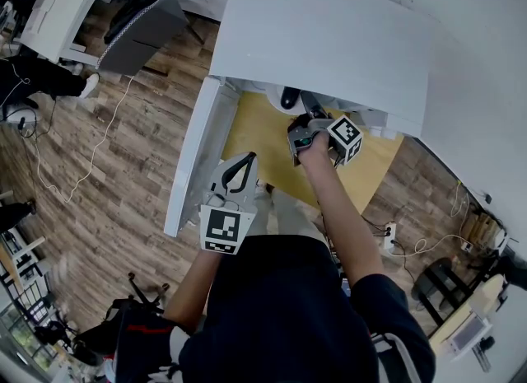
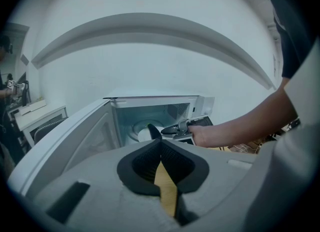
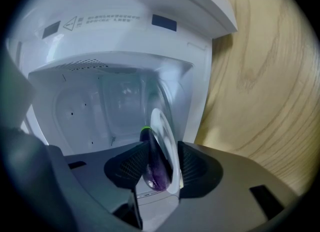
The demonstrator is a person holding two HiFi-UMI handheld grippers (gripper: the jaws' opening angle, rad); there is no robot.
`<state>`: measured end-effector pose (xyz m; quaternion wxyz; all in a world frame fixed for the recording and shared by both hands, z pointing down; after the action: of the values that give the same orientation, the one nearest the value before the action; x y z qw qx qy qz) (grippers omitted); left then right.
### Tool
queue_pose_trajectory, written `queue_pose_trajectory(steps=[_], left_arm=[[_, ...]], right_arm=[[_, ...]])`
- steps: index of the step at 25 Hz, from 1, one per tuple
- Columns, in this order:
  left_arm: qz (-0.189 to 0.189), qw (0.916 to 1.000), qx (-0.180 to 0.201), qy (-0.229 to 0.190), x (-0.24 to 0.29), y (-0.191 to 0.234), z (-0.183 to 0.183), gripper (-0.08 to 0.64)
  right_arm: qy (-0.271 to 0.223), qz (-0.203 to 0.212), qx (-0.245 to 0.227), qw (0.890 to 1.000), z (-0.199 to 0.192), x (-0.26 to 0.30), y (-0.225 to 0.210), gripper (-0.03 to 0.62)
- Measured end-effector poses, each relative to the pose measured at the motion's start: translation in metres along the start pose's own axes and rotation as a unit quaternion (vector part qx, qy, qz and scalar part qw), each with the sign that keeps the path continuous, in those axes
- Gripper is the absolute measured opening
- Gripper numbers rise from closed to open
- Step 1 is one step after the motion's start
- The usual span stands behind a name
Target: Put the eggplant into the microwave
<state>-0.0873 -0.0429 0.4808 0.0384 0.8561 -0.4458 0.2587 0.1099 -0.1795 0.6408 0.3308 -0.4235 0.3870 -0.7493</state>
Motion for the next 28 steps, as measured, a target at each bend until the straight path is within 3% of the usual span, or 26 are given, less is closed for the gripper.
queue_pose_trajectory(steps=[10,20,26,28], left_arm=[[0.000,1.0000,-0.001,-0.004,-0.003,0.001,0.000,0.015],[-0.012,0.9998,0.007,-0.015,-0.003,-0.007,0.006,0.014],[-0.017,0.9996,0.010,-0.020,-0.003,-0.013,0.007,0.015],[-0.018,0.9996,0.011,-0.021,-0.003,-0.014,0.008,0.015]], right_arm=[[0.007,0.007,0.002,1.000,-0.002,-0.011,-0.004,0.186],[0.019,-0.001,-0.048,0.999,-0.002,-0.042,-0.009,0.185],[0.027,-0.015,-0.092,0.995,-0.002,-0.056,-0.017,0.143],[0.032,-0.024,-0.114,0.993,-0.004,-0.058,-0.017,0.100]])
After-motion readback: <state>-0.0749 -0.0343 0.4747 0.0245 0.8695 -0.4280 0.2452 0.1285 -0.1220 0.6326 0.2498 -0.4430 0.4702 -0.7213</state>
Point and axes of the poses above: the fingertips, and each gripper's own axes: x forward along the fingers, y to its left, z out of its top, the point moved 8 cm from there along -x, backward along the fingers, and after that the axes turned 15 degrees about x, right-handed, at the moved point
